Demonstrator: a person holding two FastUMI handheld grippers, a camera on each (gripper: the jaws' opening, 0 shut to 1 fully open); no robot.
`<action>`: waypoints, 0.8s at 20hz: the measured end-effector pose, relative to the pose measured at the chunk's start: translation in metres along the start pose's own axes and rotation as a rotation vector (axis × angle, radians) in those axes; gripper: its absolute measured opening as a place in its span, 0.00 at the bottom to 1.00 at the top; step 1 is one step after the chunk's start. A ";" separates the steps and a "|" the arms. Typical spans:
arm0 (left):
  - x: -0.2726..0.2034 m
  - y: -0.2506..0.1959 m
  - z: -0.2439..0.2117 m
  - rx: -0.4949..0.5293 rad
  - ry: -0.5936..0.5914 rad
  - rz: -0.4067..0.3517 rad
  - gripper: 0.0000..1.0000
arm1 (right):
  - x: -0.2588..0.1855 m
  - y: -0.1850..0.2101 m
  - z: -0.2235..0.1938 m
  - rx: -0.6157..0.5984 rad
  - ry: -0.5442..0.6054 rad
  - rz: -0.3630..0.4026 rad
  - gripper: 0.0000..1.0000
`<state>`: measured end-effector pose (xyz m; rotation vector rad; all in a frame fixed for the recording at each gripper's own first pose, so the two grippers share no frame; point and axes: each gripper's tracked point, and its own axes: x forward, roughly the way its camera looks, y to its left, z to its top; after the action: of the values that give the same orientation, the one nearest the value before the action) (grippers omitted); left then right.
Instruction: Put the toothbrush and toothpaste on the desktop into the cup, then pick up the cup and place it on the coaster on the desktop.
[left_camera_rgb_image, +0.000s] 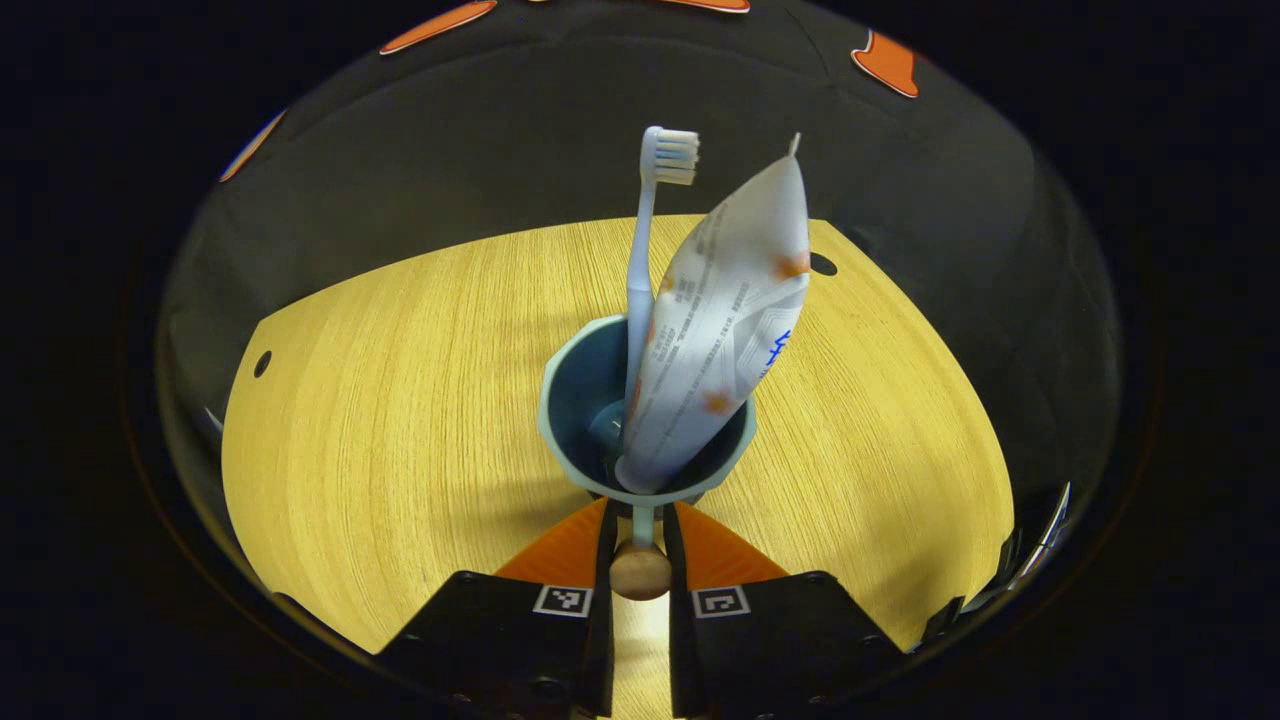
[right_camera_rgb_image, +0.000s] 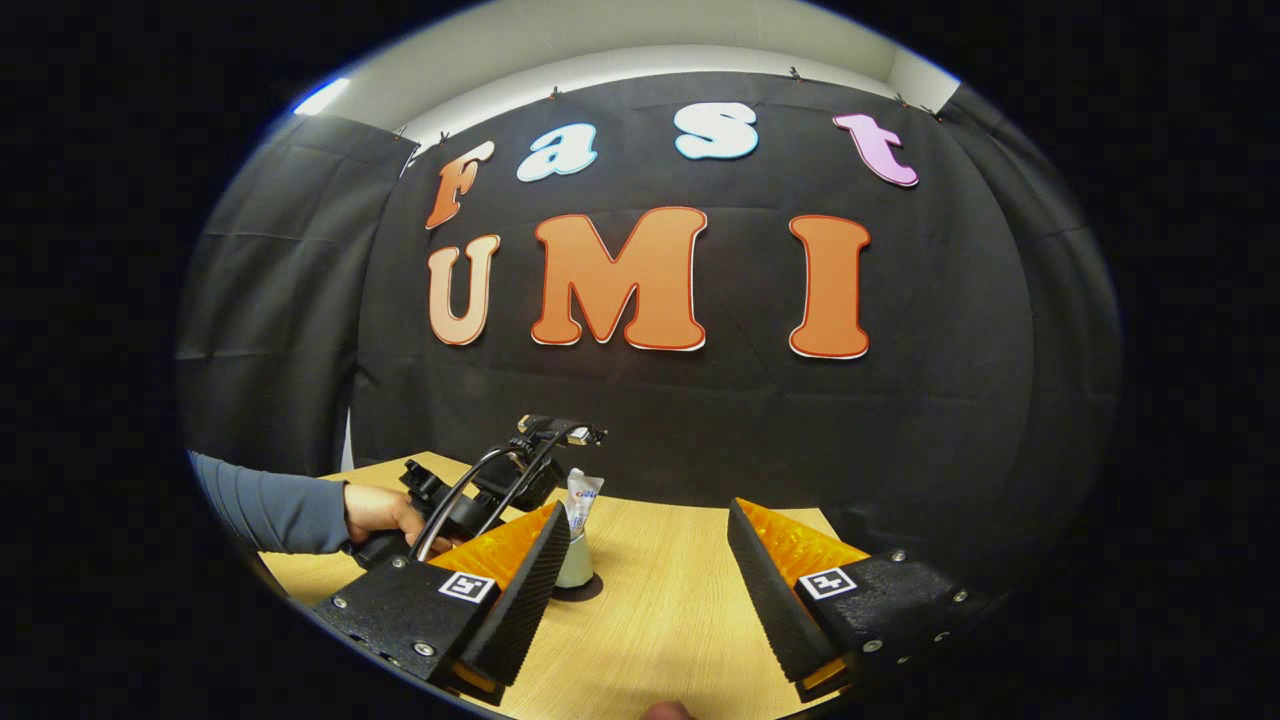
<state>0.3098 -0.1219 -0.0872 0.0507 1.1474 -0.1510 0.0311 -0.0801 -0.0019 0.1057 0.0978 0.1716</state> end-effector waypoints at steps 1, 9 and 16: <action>-0.001 0.000 0.000 -0.002 0.009 0.000 0.22 | 0.000 0.000 -0.001 0.003 0.001 -0.001 0.95; -0.007 0.002 0.007 -0.008 0.002 -0.018 0.27 | 0.002 0.000 -0.014 0.028 0.035 -0.007 0.95; -0.046 0.019 0.013 0.056 -0.102 0.006 0.74 | 0.004 0.005 -0.015 0.029 0.037 -0.019 0.95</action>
<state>0.3064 -0.1002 -0.0408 0.0946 1.0414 -0.1788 0.0330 -0.0727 -0.0161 0.1305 0.1386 0.1535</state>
